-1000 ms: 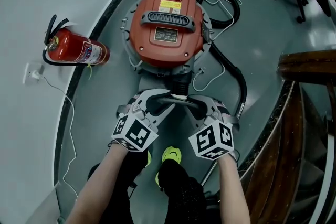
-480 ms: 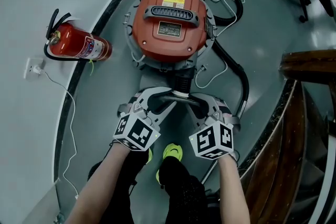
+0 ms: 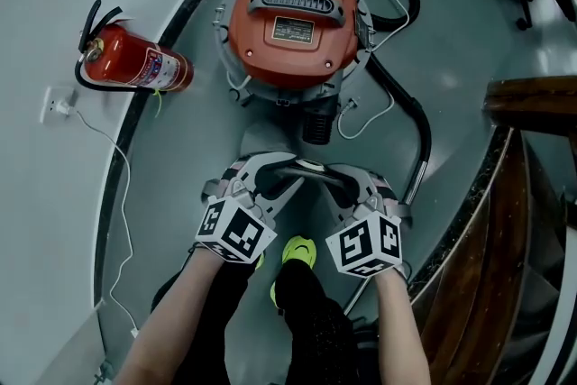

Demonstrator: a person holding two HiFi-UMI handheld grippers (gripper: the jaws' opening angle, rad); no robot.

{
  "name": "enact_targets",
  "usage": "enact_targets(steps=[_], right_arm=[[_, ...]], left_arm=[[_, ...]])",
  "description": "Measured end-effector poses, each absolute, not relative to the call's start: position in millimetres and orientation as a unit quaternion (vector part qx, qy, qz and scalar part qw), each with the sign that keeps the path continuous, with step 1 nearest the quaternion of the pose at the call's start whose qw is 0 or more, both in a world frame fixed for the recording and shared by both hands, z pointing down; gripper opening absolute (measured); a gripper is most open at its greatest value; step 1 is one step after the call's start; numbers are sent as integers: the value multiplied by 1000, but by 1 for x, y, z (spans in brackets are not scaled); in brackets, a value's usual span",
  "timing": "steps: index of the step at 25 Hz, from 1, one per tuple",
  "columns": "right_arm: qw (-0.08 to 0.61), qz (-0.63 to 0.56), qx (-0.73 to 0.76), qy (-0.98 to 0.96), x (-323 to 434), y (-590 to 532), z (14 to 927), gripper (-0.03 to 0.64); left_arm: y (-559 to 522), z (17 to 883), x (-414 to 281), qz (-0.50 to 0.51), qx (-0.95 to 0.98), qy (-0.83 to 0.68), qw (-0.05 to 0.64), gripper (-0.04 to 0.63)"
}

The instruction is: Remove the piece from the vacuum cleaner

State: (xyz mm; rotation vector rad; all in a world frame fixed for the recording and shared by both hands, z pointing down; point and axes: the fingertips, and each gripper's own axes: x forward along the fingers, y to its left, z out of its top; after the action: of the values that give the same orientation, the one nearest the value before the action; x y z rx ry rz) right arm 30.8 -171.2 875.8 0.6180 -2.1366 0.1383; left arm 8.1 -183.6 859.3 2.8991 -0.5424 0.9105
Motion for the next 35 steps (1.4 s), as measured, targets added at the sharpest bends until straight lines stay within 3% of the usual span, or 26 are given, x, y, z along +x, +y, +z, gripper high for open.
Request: enact_targets(steps=[19,35], right_arm=[[450,123,202,-861,1,-86,896,60],[458,160,248,-839,12,-120,939,71]], left_arm=[[-93,879,-23,310,929,-177,102,109],[-128,925,-12,314,930,-161,100,112]])
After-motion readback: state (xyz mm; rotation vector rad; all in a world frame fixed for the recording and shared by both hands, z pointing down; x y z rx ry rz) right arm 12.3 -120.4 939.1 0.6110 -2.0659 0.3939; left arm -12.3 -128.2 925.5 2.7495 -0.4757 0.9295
